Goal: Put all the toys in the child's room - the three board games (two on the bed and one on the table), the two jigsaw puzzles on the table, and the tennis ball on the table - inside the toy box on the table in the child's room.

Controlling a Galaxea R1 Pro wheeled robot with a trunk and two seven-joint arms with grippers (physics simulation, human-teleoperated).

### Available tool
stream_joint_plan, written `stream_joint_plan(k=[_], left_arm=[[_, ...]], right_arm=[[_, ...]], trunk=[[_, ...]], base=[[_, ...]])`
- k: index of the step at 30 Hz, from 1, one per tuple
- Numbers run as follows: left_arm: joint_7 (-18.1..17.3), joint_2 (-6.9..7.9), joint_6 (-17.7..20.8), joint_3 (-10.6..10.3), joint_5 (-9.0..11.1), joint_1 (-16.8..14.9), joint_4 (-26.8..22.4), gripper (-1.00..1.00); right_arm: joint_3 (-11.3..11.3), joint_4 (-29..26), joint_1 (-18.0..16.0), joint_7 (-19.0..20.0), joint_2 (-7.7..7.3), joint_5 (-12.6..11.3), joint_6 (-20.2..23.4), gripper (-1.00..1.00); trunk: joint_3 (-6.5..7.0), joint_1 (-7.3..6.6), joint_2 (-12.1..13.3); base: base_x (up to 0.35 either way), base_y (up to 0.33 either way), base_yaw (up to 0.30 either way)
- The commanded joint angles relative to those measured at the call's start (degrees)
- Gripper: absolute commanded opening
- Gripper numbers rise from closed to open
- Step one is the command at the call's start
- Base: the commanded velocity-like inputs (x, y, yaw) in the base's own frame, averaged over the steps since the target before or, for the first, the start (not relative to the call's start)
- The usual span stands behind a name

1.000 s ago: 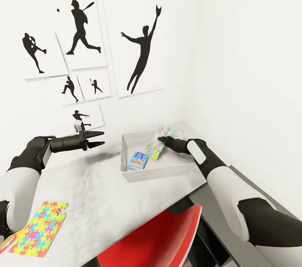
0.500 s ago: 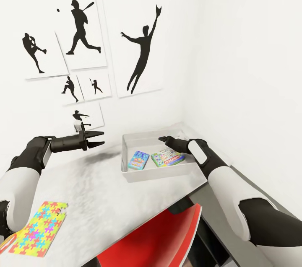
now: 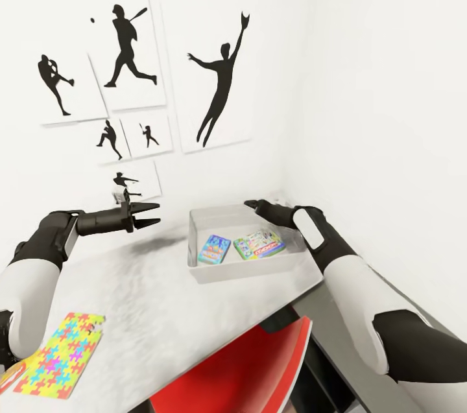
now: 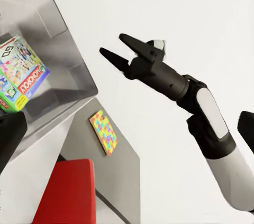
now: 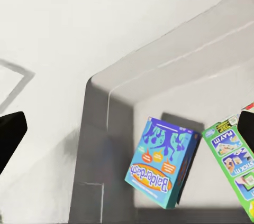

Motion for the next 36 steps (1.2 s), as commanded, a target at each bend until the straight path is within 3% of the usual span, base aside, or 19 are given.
stream_joint_plan(k=[1,4,10,13,17,20,22,24,26,28,31,36], left_arm=[[-0.5,0.2,0.6,0.2,-0.6,-0.1,0.0,1.0],[-0.5,0.79,0.6,0.2,-0.6,0.0,0.0,1.0],[-0.5,1.94,-0.7,0.2,-0.6,0.9,0.0,1.0],[-0.5,2.92,-3.1,0.2,-0.6,1.8,0.0,1.0],[-0.5,4.14,-4.9,0.2,-0.5,3.2,0.0,1.0],[-0.5,5.14,-5.6,0.2,-0.5,4.8,0.0,1.0],[-0.5,6.4,-6.7,0.2,-0.5,6.4,0.0,1.0],[-0.5,7.02,-7.5,0.3,-0.3,7.1,0.0,1.0],[-0.5,7.72,-8.4,0.6,0.7,8.4,0.0,1.0],[-0.5,8.6,-9.0,0.9,3.4,10.6,0.0,1.0],[-0.5,9.37,-9.5,1.0,6.4,13.0,0.0,1.0],[-0.5,10.52,-11.4,1.1,8.9,16.7,0.0,1.0]], right_arm=[[0.0,-2.2,0.2,0.2,-0.04,0.0,1.2,1.0],[-0.3,-8.6,0.5,1.3,-0.14,-0.1,5.4,1.0],[-1.0,-20.0,4.1,8.4,-0.27,-0.1,11.1,1.0],[-1.7,-25.5,7.8,12.2,-1.07,-0.1,13.4,1.0],[-3.4,-32.3,13.2,17.1,-3.2,-0.2,14.9,1.0],[-4.7,-37.2,18.4,21.8,-4.63,-0.2,15.3,1.0],[-6.0,-41.5,24.2,26.8,-5.38,-0.1,15.0,1.0],[-6.6,-43.0,26.9,28.8,-5.56,-0.1,14.9,1.0],[-8.4,-44.6,31.1,31.5,-5.77,-0.1,14.8,1.0],[-9.5,-45.1,33.2,32.4,-5.83,0.0,14.8,1.0],[-10.3,-45.5,35.2,32.9,-5.87,0.0,14.7,1.0],[-10.6,-46.5,38.8,33.3,-5.79,0.1,13.2,1.0]], trunk=[[-0.03,0.04,-0.1],[0.24,0.04,-0.1],[0.81,0.04,-0.1],[1.1,0.04,-0.1],[1.46,0.04,-0.1],[1.64,0.04,-0.1],[1.68,0.04,-0.1],[1.71,0.04,-0.1],[1.72,0.04,-0.1],[1.73,0.04,-0.1],[1.73,0.04,-0.1],[1.74,0.04,-0.1]], base=[[-0.034,0.0,0.0],[-0.117,0.0,0.005],[-0.164,0.0,0.054],[-0.048,0.0,0.082],[-0.018,0.0,0.117],[-0.006,0.0,0.096],[-0.003,0.0,0.04],[-0.001,0.0,0.022],[-0.001,0.0,0.01],[0.0,0.0,0.005],[0.0,0.0,0.003],[0.0,0.0,0.0]])
